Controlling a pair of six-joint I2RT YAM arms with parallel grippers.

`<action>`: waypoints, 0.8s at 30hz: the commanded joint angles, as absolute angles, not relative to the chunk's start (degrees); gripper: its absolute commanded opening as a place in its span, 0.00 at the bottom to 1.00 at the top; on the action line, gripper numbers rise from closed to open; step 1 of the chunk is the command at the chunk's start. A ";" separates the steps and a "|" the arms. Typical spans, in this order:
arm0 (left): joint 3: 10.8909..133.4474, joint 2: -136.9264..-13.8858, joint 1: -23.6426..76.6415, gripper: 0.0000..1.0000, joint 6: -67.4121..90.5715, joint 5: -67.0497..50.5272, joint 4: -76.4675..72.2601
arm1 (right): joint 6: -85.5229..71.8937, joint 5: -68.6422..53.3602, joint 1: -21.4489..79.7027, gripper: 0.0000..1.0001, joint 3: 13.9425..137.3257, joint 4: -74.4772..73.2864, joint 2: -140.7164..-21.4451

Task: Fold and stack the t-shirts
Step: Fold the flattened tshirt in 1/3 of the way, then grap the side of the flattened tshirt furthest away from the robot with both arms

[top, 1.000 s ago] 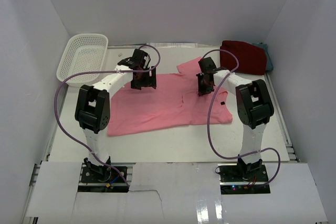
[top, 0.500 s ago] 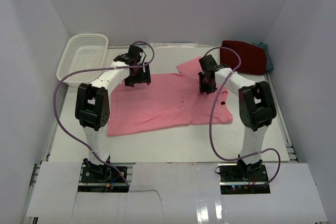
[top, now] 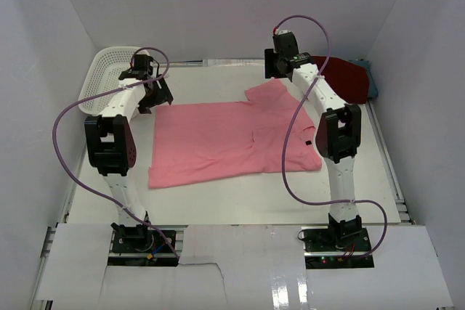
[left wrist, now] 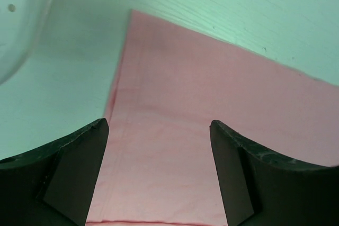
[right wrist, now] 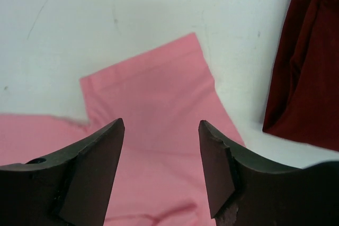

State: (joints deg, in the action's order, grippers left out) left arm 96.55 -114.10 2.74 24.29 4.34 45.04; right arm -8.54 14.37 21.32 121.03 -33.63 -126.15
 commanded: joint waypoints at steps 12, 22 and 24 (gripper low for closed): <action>100.02 -113.38 0.62 0.88 25.84 3.43 43.07 | -6.24 4.84 13.71 0.64 122.88 -12.43 -138.61; 100.37 -114.52 0.09 0.88 25.75 3.08 43.24 | -9.58 1.32 13.36 0.64 125.07 -8.27 -143.34; 100.46 -114.78 0.09 0.88 25.66 2.90 43.15 | -9.84 1.41 13.36 0.63 124.72 -7.39 -144.22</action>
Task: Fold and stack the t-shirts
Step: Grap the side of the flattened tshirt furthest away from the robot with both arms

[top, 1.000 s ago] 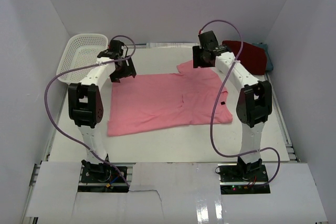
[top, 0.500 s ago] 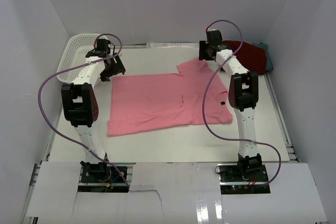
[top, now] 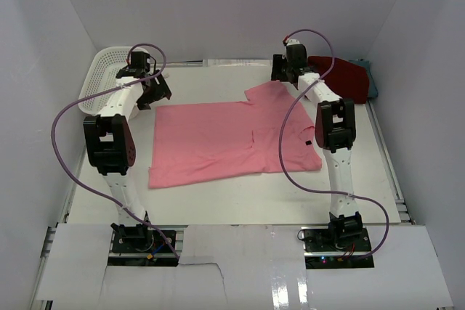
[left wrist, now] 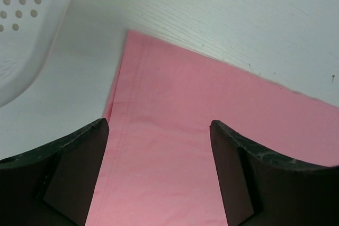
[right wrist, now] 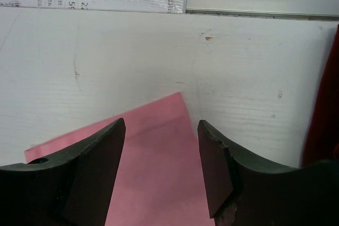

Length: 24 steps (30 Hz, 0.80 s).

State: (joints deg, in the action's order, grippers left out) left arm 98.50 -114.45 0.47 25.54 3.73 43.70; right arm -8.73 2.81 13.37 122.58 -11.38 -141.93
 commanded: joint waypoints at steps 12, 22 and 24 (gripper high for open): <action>100.72 -115.49 -1.83 0.88 25.58 2.29 43.07 | -10.46 2.46 13.36 0.59 125.07 -3.69 -147.74; 100.81 -115.84 -2.37 0.88 25.49 1.93 43.07 | -10.20 2.37 13.45 0.41 125.42 -4.22 -148.97; 100.72 -115.75 -2.55 0.88 25.58 1.85 43.07 | -10.11 2.46 13.45 0.38 125.51 -4.13 -149.06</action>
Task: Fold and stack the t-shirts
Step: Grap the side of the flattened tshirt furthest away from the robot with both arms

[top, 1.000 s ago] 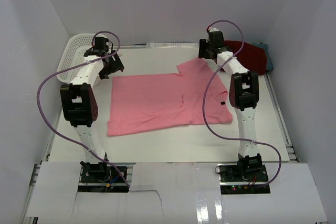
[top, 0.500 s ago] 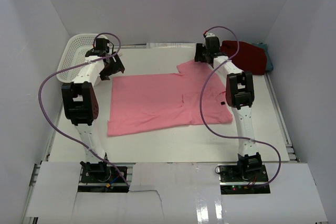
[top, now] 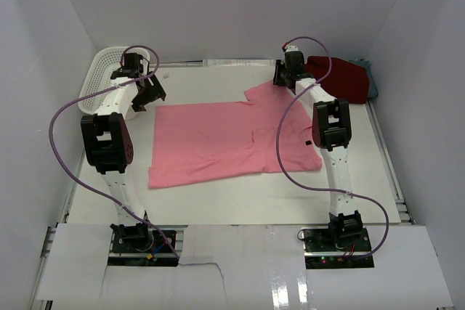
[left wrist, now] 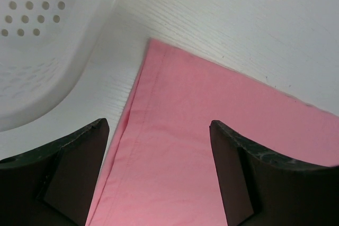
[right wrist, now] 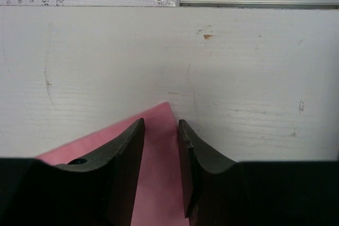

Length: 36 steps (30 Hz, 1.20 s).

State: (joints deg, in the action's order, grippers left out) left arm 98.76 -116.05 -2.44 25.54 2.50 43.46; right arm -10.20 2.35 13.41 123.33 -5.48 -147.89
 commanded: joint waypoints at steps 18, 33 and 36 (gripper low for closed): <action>100.20 -117.60 -4.22 0.88 25.66 0.53 42.45 | -9.40 2.64 13.45 0.08 123.75 -2.11 -148.27; 106.95 -125.15 -4.48 0.75 24.87 -1.94 42.71 | -9.14 1.32 13.45 0.08 120.94 -2.11 -146.08; 109.06 -126.38 -4.57 0.73 24.52 -0.88 43.50 | -9.05 0.88 13.45 0.08 120.85 -2.29 -145.81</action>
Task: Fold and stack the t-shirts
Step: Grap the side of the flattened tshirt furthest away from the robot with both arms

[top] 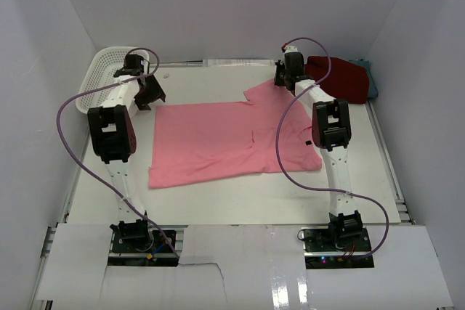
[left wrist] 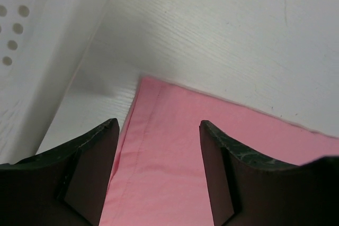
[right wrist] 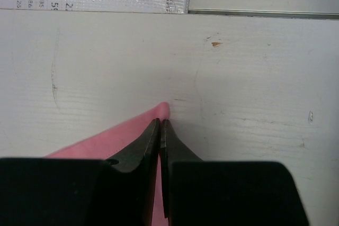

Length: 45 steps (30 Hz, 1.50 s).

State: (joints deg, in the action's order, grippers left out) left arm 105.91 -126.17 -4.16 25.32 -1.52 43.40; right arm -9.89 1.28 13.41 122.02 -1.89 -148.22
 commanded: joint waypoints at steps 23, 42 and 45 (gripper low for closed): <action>111.18 -132.98 -4.57 0.54 25.40 -0.88 44.03 | -8.70 0.97 13.45 0.08 120.50 -2.29 -144.32; 108.81 -135.26 -2.90 0.46 24.70 9.41 42.01 | -8.70 0.79 13.18 0.08 120.50 -2.11 -143.96; 108.72 -135.88 -2.64 0.32 24.52 8.97 41.92 | -8.70 0.62 13.10 0.08 120.32 -2.11 -143.88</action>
